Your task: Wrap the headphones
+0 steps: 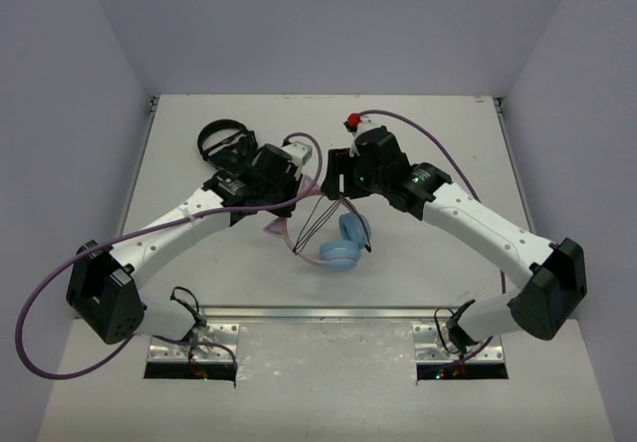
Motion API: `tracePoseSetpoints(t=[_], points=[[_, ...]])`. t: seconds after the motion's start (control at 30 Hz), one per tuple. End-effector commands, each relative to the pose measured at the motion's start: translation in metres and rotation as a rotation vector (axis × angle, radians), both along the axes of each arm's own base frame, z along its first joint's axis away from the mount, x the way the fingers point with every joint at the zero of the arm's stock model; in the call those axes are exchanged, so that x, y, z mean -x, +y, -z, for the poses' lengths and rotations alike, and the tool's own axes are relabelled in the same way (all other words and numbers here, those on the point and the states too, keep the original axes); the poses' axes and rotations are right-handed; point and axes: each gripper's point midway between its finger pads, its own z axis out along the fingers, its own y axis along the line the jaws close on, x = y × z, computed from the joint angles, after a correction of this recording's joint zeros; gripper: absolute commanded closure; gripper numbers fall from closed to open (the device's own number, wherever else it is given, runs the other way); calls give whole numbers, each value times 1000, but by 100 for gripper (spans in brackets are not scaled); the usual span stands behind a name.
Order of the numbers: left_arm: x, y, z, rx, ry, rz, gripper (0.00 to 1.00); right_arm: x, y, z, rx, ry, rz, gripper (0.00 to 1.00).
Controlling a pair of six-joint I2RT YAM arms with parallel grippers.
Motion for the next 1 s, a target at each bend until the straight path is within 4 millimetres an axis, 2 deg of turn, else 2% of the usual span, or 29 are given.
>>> tracePoseSetpoints(t=[0.0, 0.27, 0.33, 0.43, 0.63, 0.97], points=[[-6, -21, -17, 104, -56, 27, 100, -18, 3, -6, 12, -66, 38, 34], [-2, -25, -16, 126, -38, 44, 100, -25, 15, 10, 59, -62, 23, 36], [-2, -25, -15, 123, -38, 46, 100, -27, 18, 19, 88, -51, 5, 36], [-2, -22, -14, 113, -38, 40, 100, -28, 20, 28, 116, -41, -11, 45], [-3, -19, -12, 97, -41, 33, 100, -23, 9, 38, 168, -42, -24, 54], [-7, -15, -14, 102, -47, 17, 100, -23, -17, 41, 216, -55, 21, 57]])
